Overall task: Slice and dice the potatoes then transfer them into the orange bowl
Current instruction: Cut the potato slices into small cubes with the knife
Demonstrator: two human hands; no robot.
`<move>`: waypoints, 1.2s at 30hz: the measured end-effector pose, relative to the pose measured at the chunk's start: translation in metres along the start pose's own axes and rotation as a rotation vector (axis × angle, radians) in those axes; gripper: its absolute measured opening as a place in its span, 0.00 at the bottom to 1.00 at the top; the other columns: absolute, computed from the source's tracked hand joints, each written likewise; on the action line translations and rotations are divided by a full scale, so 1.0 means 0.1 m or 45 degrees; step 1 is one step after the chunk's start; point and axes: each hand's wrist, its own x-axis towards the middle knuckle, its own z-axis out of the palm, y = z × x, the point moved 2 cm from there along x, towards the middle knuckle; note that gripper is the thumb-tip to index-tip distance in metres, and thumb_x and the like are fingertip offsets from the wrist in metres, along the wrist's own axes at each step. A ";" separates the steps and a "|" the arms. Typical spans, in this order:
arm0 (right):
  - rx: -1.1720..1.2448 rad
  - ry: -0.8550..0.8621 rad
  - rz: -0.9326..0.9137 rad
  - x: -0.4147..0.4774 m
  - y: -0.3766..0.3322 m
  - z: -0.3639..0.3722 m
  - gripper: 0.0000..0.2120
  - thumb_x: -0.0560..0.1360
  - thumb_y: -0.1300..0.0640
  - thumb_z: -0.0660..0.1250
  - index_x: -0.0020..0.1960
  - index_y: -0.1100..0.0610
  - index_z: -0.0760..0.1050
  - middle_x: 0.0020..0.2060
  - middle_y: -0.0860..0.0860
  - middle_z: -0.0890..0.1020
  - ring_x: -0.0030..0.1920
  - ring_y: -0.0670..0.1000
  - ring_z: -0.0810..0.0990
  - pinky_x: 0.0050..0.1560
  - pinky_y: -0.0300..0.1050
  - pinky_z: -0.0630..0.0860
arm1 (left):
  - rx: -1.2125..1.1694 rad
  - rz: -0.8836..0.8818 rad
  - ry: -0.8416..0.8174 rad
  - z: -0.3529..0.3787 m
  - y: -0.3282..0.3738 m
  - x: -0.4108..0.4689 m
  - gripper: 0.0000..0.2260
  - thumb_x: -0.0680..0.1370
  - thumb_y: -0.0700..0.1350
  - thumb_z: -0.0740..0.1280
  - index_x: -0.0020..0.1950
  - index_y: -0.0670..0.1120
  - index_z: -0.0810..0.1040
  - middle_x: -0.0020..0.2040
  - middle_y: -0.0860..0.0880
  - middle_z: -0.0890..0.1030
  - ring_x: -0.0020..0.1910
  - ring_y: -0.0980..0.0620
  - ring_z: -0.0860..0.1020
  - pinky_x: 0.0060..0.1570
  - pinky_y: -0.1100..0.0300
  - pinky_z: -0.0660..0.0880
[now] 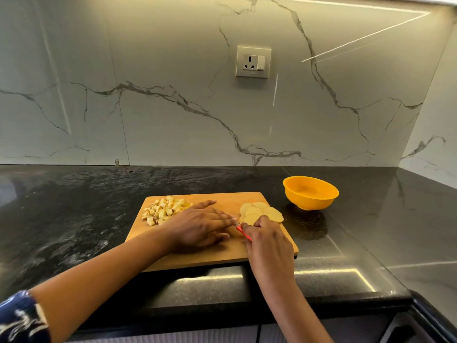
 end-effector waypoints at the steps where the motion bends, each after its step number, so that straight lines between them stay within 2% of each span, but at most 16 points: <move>1: 0.019 -0.009 -0.007 0.01 0.02 0.01 0.16 0.76 0.54 0.69 0.62 0.46 0.77 0.50 0.48 0.75 0.50 0.48 0.74 0.39 0.37 0.65 | -0.004 -0.074 -0.025 0.00 -0.03 0.01 0.34 0.77 0.65 0.36 0.69 0.51 0.71 0.67 0.52 0.74 0.68 0.55 0.69 0.73 0.52 0.45; 3: 0.026 0.006 -0.022 0.03 0.05 0.02 0.18 0.80 0.53 0.61 0.70 0.45 0.70 0.56 0.48 0.72 0.55 0.48 0.71 0.44 0.37 0.64 | -0.006 -0.263 -0.073 0.00 -0.10 0.00 0.41 0.72 0.68 0.29 0.69 0.54 0.70 0.68 0.55 0.72 0.70 0.58 0.66 0.70 0.55 0.32; 6: 0.055 -0.010 0.024 0.03 0.05 -0.02 0.20 0.81 0.53 0.60 0.72 0.45 0.67 0.58 0.47 0.71 0.57 0.47 0.70 0.45 0.36 0.64 | 0.064 -0.401 -0.112 -0.03 -0.11 -0.07 0.47 0.66 0.70 0.24 0.71 0.56 0.66 0.71 0.57 0.68 0.73 0.59 0.61 0.67 0.51 0.26; 8: 0.063 -0.016 0.042 0.03 0.05 -0.02 0.20 0.81 0.53 0.60 0.72 0.45 0.67 0.58 0.47 0.71 0.57 0.47 0.70 0.45 0.36 0.64 | 0.070 -0.311 -0.050 -0.05 -0.06 -0.11 0.42 0.70 0.71 0.29 0.71 0.55 0.67 0.70 0.57 0.69 0.72 0.59 0.62 0.71 0.49 0.32; 10: 0.068 -0.020 0.058 0.02 0.05 -0.02 0.19 0.81 0.54 0.60 0.71 0.45 0.67 0.58 0.47 0.71 0.57 0.47 0.70 0.45 0.37 0.65 | -0.078 -0.090 0.073 -0.04 0.01 -0.12 0.30 0.77 0.68 0.43 0.68 0.54 0.72 0.67 0.56 0.73 0.69 0.59 0.67 0.73 0.46 0.52; 11: 0.069 -0.020 0.065 0.02 0.06 -0.02 0.19 0.81 0.54 0.60 0.71 0.45 0.68 0.57 0.47 0.71 0.57 0.47 0.71 0.45 0.37 0.66 | -0.174 -0.001 0.113 -0.03 0.04 -0.12 0.26 0.79 0.65 0.48 0.66 0.53 0.74 0.65 0.55 0.75 0.66 0.59 0.70 0.71 0.48 0.62; 13: 0.084 -0.025 0.082 0.03 0.06 -0.01 0.19 0.80 0.54 0.61 0.71 0.45 0.68 0.57 0.47 0.72 0.57 0.47 0.71 0.47 0.37 0.68 | -0.327 0.047 0.113 0.00 0.05 -0.09 0.21 0.80 0.61 0.52 0.62 0.53 0.77 0.61 0.56 0.78 0.62 0.60 0.74 0.66 0.54 0.69; 15: 0.084 -0.031 0.089 0.03 0.06 -0.02 0.19 0.80 0.53 0.61 0.71 0.45 0.69 0.57 0.47 0.72 0.57 0.46 0.71 0.47 0.37 0.68 | -0.339 0.027 0.146 0.00 0.03 -0.06 0.17 0.79 0.59 0.56 0.57 0.54 0.80 0.56 0.57 0.81 0.57 0.62 0.76 0.66 0.55 0.68; 17: 0.082 -0.036 0.091 0.02 0.06 -0.03 0.18 0.81 0.52 0.61 0.70 0.45 0.69 0.56 0.46 0.72 0.56 0.45 0.71 0.46 0.36 0.66 | -0.194 0.028 0.217 -0.01 -0.02 -0.04 0.13 0.78 0.57 0.59 0.51 0.54 0.81 0.49 0.57 0.83 0.52 0.62 0.78 0.67 0.52 0.67; 19: 0.094 -0.033 0.098 0.03 0.07 -0.03 0.18 0.81 0.52 0.61 0.70 0.44 0.70 0.55 0.45 0.72 0.55 0.45 0.71 0.45 0.35 0.67 | -0.074 -0.003 0.239 -0.01 -0.10 -0.05 0.16 0.79 0.58 0.56 0.48 0.54 0.81 0.46 0.57 0.83 0.49 0.59 0.79 0.67 0.50 0.66; 23: 0.107 -0.045 0.108 0.03 0.07 -0.04 0.18 0.80 0.51 0.61 0.70 0.44 0.69 0.55 0.45 0.72 0.56 0.44 0.71 0.48 0.36 0.69 | -0.101 -0.188 0.269 -0.02 -0.34 -0.17 0.22 0.78 0.64 0.51 0.46 0.56 0.81 0.47 0.58 0.82 0.50 0.57 0.79 0.65 0.49 0.65; 26: 0.109 -0.047 0.122 0.03 0.07 -0.03 0.18 0.80 0.50 0.61 0.70 0.44 0.69 0.56 0.45 0.71 0.56 0.45 0.71 0.48 0.36 0.69 | -0.155 -0.378 0.276 0.00 -0.47 -0.28 0.11 0.75 0.59 0.64 0.47 0.55 0.82 0.51 0.57 0.82 0.55 0.54 0.77 0.66 0.43 0.65; 28: 0.100 -0.029 0.139 0.02 0.08 -0.03 0.17 0.80 0.50 0.60 0.69 0.44 0.70 0.55 0.45 0.72 0.55 0.45 0.72 0.48 0.37 0.70 | -0.173 -0.501 0.323 0.01 -0.53 -0.33 0.08 0.74 0.56 0.68 0.48 0.55 0.82 0.53 0.56 0.82 0.57 0.53 0.77 0.66 0.41 0.65; 31: 0.088 -0.020 0.163 0.02 0.09 -0.04 0.17 0.81 0.50 0.60 0.69 0.44 0.70 0.55 0.46 0.72 0.55 0.46 0.72 0.49 0.38 0.72 | -0.315 -0.494 0.416 -0.10 -0.42 -0.31 0.20 0.72 0.66 0.59 0.55 0.57 0.79 0.57 0.59 0.78 0.60 0.58 0.73 0.67 0.47 0.64; 34: 0.079 -0.036 0.177 0.02 0.11 -0.04 0.17 0.81 0.51 0.60 0.70 0.44 0.69 0.56 0.46 0.71 0.56 0.46 0.72 0.50 0.38 0.72 | -0.434 -0.163 0.068 -0.10 -0.09 -0.15 0.27 0.73 0.70 0.54 0.65 0.59 0.73 0.66 0.63 0.70 0.68 0.64 0.63 0.71 0.59 0.53; 36: 0.088 -0.046 0.187 0.03 0.11 -0.04 0.17 0.81 0.51 0.59 0.70 0.44 0.69 0.57 0.46 0.71 0.57 0.46 0.72 0.51 0.39 0.72 | -0.266 -0.093 -0.172 -0.02 0.02 -0.07 0.29 0.73 0.71 0.49 0.69 0.60 0.67 0.71 0.62 0.65 0.71 0.64 0.57 0.73 0.57 0.46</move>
